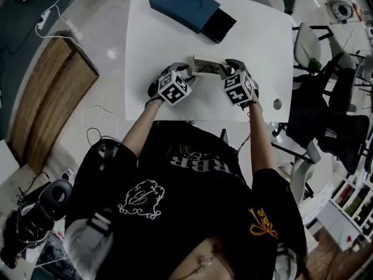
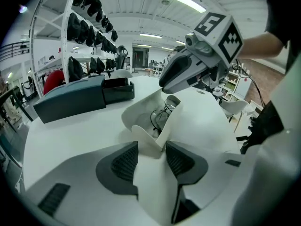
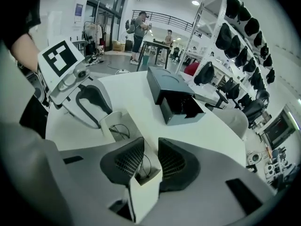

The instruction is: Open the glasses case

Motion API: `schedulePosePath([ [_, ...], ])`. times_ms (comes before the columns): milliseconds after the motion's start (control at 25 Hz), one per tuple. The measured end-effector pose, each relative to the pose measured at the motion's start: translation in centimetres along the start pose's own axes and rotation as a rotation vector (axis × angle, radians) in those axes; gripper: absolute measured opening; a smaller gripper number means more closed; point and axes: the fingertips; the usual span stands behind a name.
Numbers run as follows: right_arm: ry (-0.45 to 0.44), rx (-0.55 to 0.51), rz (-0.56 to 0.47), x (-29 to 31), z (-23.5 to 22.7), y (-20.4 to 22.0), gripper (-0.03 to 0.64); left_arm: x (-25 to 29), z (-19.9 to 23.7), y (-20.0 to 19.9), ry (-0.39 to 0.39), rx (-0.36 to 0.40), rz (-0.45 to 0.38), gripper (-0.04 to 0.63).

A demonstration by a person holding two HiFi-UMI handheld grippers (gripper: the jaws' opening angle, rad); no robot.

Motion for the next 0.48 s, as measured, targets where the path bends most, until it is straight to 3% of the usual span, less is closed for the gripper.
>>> schedulePosePath([
  [480,0.047,0.127,0.068,3.1,-3.9,-0.9,0.105,0.0,0.0,0.1,0.014,-0.004,-0.005,0.195],
])
Point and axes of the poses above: the fingertips, and each gripper's own axes: x forward along the fingers, z to its left, y out of its underside, and after that the axes turned 6 degrees about z, right-handed
